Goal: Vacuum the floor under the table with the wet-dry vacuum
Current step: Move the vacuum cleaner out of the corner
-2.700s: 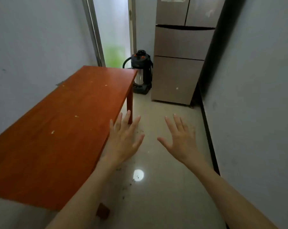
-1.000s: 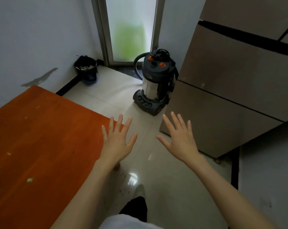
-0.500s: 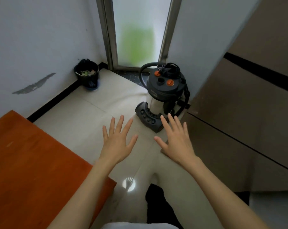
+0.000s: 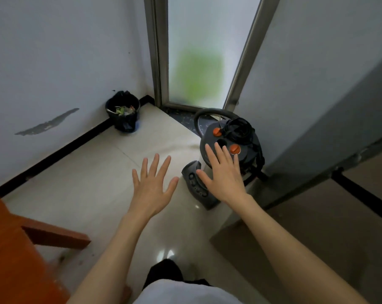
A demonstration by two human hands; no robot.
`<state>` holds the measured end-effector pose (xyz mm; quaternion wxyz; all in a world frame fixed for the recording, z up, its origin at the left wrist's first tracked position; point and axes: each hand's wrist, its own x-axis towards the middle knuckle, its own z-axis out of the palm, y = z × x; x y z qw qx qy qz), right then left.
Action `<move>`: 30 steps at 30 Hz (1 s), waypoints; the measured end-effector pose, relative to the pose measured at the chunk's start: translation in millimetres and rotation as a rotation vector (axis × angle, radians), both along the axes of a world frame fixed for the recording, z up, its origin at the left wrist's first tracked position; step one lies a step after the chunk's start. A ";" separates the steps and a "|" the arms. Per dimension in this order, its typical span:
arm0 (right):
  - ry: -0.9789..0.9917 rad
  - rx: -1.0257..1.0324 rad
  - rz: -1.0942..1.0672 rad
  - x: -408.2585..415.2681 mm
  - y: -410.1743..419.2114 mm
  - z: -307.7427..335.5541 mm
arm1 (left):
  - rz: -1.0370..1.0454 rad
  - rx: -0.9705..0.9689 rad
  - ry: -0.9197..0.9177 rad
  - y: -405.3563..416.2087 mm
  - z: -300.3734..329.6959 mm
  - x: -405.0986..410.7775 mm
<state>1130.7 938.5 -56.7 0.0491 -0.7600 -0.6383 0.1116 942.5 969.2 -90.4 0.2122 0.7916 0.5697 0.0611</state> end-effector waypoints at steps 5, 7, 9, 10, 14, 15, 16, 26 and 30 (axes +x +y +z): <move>0.045 -0.037 -0.028 18.8 61.9 -17.6 | -0.020 -0.060 0.066 60.7 -13.4 20.3; 0.058 -0.052 -0.072 29.5 85.9 -28.0 | -0.067 -0.090 0.075 92.2 -19.1 31.0; 0.066 -0.066 -0.136 43.8 111.9 -40.7 | -0.137 -0.102 0.099 129.9 -27.3 45.2; 0.072 -0.073 -0.175 51.9 124.5 -48.1 | -0.182 -0.106 0.127 149.3 -32.6 53.1; 0.123 -0.130 -0.382 87.2 162.7 -80.1 | -0.430 -0.141 0.254 223.8 -59.8 91.8; 0.145 -0.154 -0.431 94.9 168.0 -88.9 | -0.490 -0.143 0.272 239.5 -67.2 101.9; 0.167 -0.179 -0.479 102.5 172.3 -97.4 | -0.542 -0.148 0.286 254.4 -75.4 112.5; 0.207 -0.195 -0.780 199.4 235.4 -213.7 | -0.748 -0.161 0.275 343.2 -191.8 240.7; 0.222 -0.138 -0.944 215.7 248.7 -256.8 | -0.733 -0.168 0.194 358.3 -228.7 286.6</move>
